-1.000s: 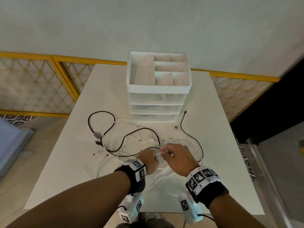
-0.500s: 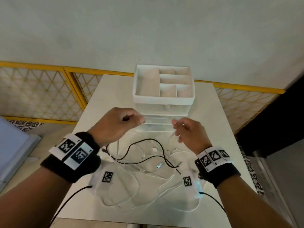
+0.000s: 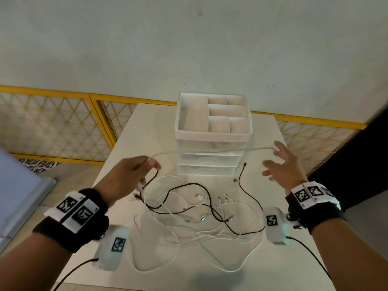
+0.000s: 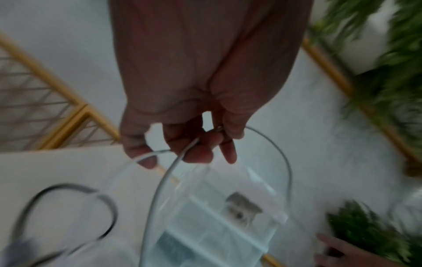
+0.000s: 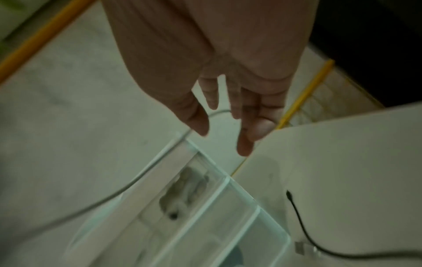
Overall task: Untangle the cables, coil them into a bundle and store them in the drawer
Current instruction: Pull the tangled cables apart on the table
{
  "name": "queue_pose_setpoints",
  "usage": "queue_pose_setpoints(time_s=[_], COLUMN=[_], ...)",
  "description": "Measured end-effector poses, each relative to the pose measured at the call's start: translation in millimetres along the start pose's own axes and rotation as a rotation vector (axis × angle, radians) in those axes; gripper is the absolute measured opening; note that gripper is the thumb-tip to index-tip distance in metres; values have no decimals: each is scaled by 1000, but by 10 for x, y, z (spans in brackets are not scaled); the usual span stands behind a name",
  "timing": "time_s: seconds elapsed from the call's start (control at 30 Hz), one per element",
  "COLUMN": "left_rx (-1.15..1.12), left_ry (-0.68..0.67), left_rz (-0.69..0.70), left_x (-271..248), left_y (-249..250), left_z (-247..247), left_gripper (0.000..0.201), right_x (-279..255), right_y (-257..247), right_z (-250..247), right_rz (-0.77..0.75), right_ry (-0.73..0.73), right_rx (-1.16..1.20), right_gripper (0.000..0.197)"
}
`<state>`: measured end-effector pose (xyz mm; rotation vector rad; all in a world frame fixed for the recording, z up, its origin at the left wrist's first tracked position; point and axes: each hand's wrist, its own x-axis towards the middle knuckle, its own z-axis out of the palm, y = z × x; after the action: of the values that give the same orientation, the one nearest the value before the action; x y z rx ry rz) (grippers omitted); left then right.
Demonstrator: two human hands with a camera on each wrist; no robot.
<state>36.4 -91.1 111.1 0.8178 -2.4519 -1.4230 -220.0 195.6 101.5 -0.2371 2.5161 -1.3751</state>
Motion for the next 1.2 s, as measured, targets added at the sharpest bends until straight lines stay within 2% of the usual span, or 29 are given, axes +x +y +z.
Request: queue_pose_setpoints(time_s=[0.07, 0.13, 0.17, 0.2, 0.27, 0.3, 0.33, 0.43, 0.5, 0.6, 0.7, 0.83, 0.93, 1.0, 1.07, 1.17, 1.2], left_rx=[101, 138, 108, 40, -86, -86, -35, 222, 326, 332, 340, 253, 302, 275, 209, 188, 197], left_ry=[-28, -99, -135, -164, -164, -135, -111, -157, -210, -184, -108, 9, 66, 81, 75, -8, -51], left_rz=[105, 207, 274, 338, 424, 439, 421, 197, 48, -168, -290, -329, -332, -305, -251, -147, -105], left_x=[30, 12, -19, -50, -66, -49, -18, 52, 44, -43, -139, -111, -78, -75, -73, -67, -69], left_y=[310, 641, 823, 989, 1172, 1172, 1103, 548, 45, -512, -757, -634, -491, -435, -356, -184, -122], left_z=[-37, 25, 85, 152, 249, 268, 279, 293, 327, 346, 333, 277, 213, 198, 196, 208, 219], left_gripper=[29, 29, 27, 26, 23, 22, 22, 28, 32, 40, 47, 51, 54, 58, 60, 45, 38], right_x=[-140, -422, -550, -673, -788, -752, -703, -499, -387, -178, 61, 294, 476, 614, 718, 742, 703], right_y=[-158, -464, -622, -775, -959, -990, -1002, -930, -848, -769, -789, -931, -1051, -983, -787, -319, -188], right_z=[74, 237, 328, 429, 570, 589, 574, 372, 209, 11, -133, -239, -347, -387, -366, -239, -187], right_rz=[-111, -317, -417, -518, -619, -590, -532, -358, -270, -162, -130, -266, -333, -301, -228, -35, -4], right_ry=[-51, -146, -213, -280, -320, -288, -243, -25, 74, 167, 193, 170, 186, 173, 98, -104, -123], right_rx=[-226, -167, -120, -95, -133, -89, -12, 197, 223, 287, 266, 201, 312, 326, 212, -84, -181], right_gripper=[86, 88, 82, 67, 14, 10, 21, 30, 23, 15, 15, 19, 25, 30, 37, 65, 71])
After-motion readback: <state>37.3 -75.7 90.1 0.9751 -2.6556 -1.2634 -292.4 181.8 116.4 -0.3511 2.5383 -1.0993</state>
